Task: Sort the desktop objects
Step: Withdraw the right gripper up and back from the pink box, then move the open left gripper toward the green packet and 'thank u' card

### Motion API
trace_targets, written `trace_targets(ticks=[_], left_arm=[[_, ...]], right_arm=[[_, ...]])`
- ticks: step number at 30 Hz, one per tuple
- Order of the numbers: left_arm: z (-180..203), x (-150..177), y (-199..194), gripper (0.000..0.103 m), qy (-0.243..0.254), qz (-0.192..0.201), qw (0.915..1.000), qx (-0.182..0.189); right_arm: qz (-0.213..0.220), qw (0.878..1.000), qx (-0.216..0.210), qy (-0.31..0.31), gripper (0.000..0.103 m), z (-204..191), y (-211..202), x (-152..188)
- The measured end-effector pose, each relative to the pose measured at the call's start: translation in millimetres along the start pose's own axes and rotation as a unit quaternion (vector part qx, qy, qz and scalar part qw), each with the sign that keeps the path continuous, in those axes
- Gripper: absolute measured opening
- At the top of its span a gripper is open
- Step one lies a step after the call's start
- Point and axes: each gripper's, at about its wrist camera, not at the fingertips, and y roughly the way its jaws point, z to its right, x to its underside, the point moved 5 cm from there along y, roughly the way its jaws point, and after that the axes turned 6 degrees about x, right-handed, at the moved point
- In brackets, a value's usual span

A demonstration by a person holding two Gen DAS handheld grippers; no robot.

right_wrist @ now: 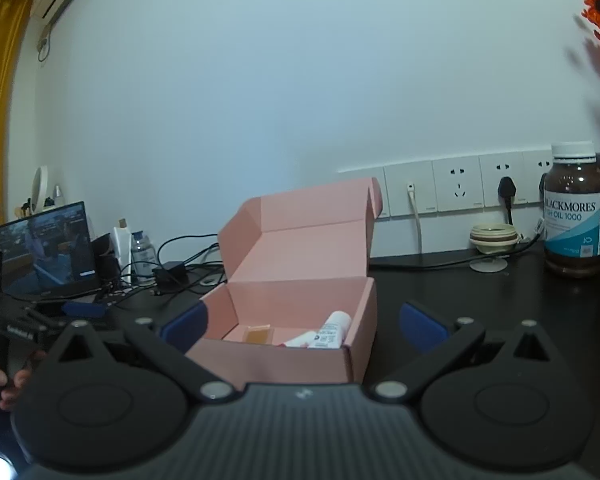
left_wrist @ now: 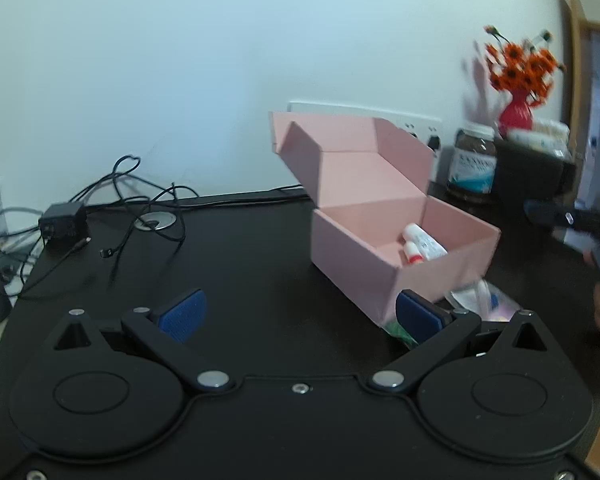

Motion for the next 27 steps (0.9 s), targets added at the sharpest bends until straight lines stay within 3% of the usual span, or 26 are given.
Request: trace_targets(ticks=[12, 21, 25, 27], left_arm=[[54, 12, -1, 0.103, 0.089, -0.02, 0.9952, 0.036], [73, 16, -8, 0.103, 0.072, -0.023, 0.9936, 0.085], [79, 9, 6, 0.103, 0.041, -0.042, 0.9961, 0.066], [82, 4, 9, 0.103, 0.028, -0.04, 0.9958, 0.077]], right_arm=[[0.0, 0.999, -0.008, 0.042, 0.102, 13, -1, -1], [0.0, 1.0, -0.01, 0.022, 0.102, 5, -1, 0], [0.0, 1.0, -0.011, 0.029, 0.102, 8, 0, 0], [0.0, 0.999, -0.011, 0.034, 0.102, 10, 0, 0]])
